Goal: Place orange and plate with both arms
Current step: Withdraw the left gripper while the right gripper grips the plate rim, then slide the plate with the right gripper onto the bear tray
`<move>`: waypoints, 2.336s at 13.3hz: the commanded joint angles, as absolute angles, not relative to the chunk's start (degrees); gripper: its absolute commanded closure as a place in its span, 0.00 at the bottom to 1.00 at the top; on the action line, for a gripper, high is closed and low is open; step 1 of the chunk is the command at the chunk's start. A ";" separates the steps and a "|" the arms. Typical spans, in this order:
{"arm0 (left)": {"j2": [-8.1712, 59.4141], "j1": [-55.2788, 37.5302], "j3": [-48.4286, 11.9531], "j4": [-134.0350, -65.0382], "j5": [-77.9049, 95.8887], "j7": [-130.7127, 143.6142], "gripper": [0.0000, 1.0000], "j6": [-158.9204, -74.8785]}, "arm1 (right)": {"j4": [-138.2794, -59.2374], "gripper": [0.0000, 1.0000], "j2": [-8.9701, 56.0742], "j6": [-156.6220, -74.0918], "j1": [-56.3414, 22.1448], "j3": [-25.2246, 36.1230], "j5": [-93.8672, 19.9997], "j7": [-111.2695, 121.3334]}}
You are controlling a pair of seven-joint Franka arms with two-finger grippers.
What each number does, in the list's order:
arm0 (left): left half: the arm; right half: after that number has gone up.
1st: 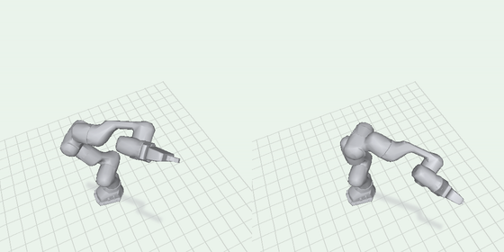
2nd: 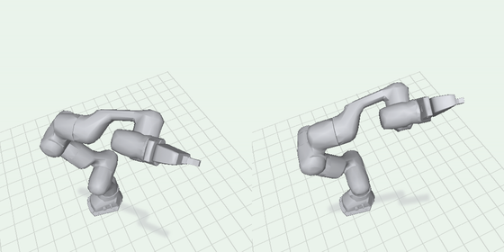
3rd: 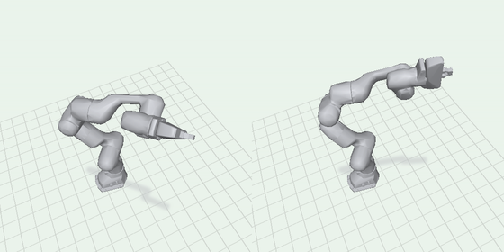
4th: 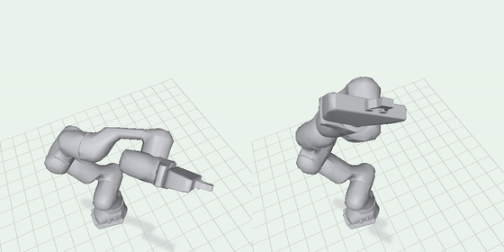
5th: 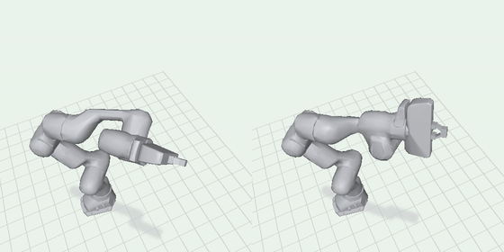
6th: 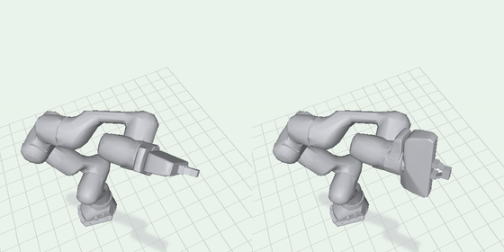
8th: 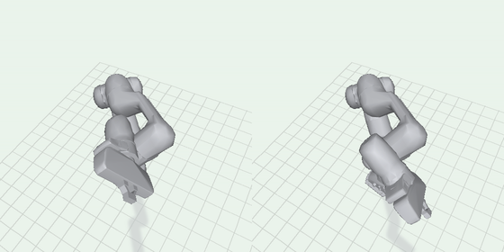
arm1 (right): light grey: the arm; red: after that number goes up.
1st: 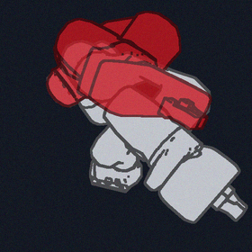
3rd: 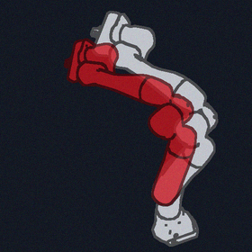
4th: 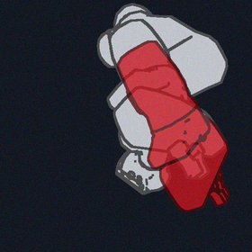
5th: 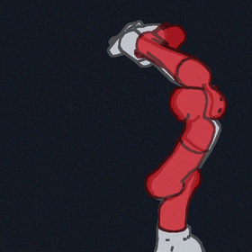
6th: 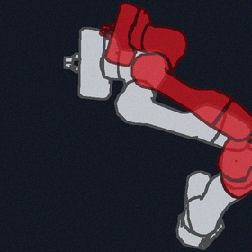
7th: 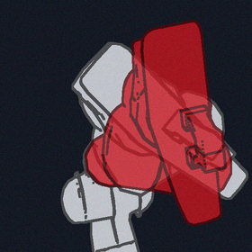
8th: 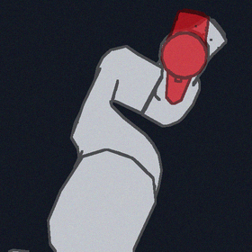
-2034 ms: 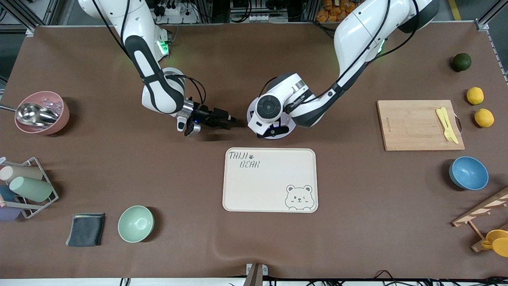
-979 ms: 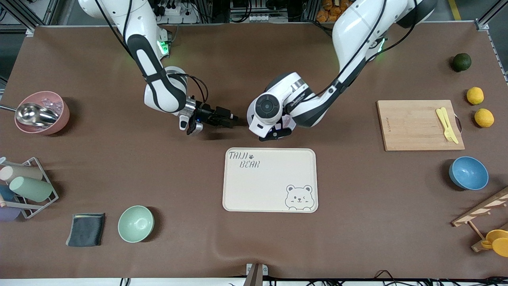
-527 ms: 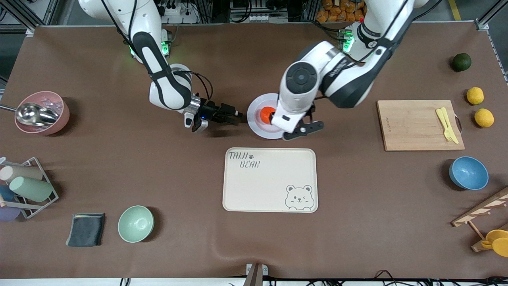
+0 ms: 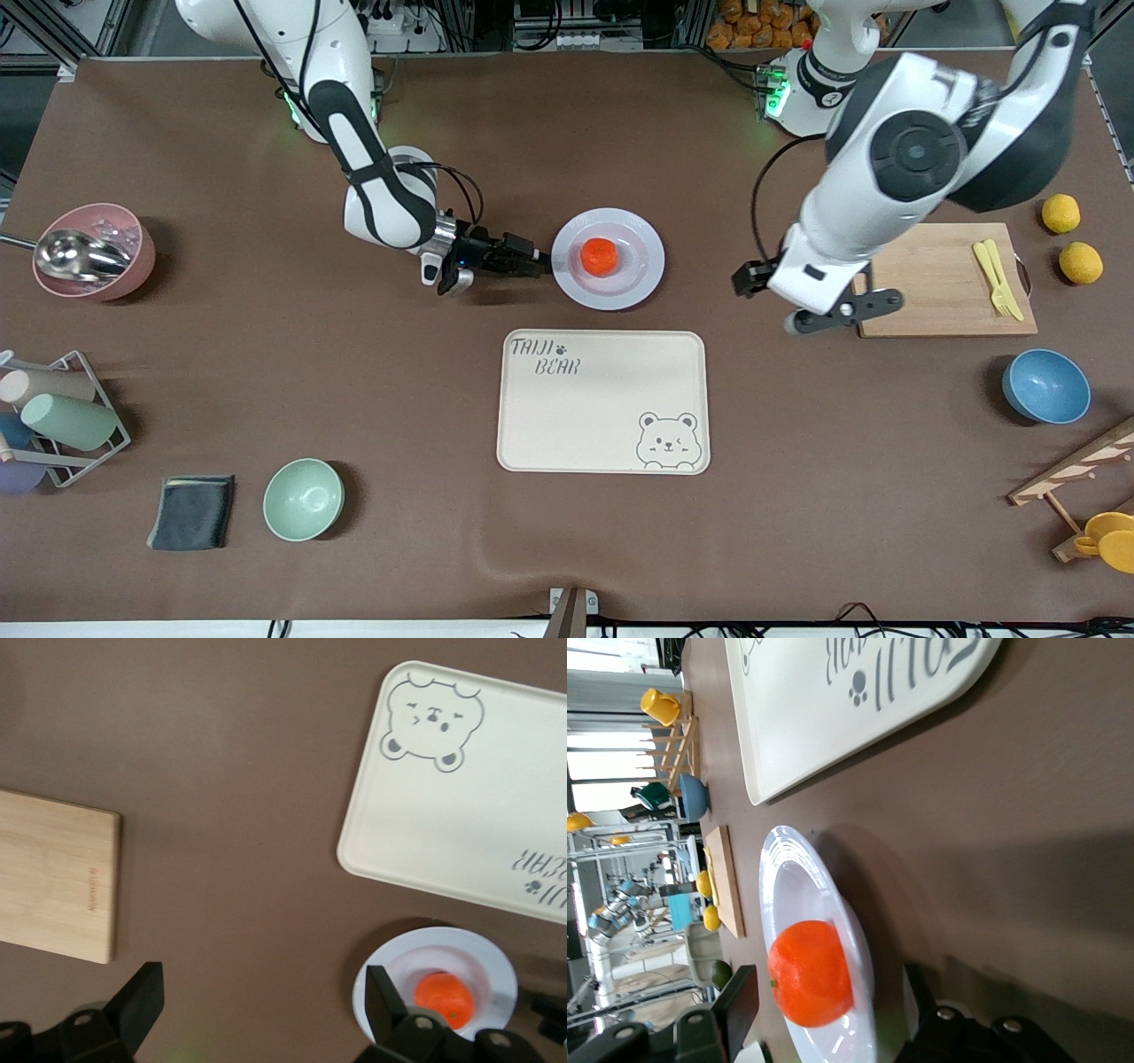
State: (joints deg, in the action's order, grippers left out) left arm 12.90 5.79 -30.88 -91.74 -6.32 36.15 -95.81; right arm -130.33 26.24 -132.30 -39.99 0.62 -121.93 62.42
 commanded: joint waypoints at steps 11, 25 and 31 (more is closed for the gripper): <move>-4.74 -4.91 -4.94 -93.96 -3.25 -2.10 0.00 -83.15 | -126.91 0.75 30.41 -132.80 -43.86 0.88 -126.12 63.46; -5.89 -0.26 -4.83 -89.83 -1.14 -10.20 0.00 -80.33 | -125.77 1.00 26.73 -128.23 -44.30 0.62 -132.10 60.83; -5.89 -0.53 -5.10 -87.89 -1.14 -10.28 0.00 -80.33 | -124.02 1.00 24.78 -127.62 -42.90 0.70 -132.80 56.96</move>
State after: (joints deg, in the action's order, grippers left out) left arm -5.71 -0.61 -4.92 -89.60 -2.47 -10.12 -81.05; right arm -124.49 26.08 -128.06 -43.33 0.42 -131.10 58.45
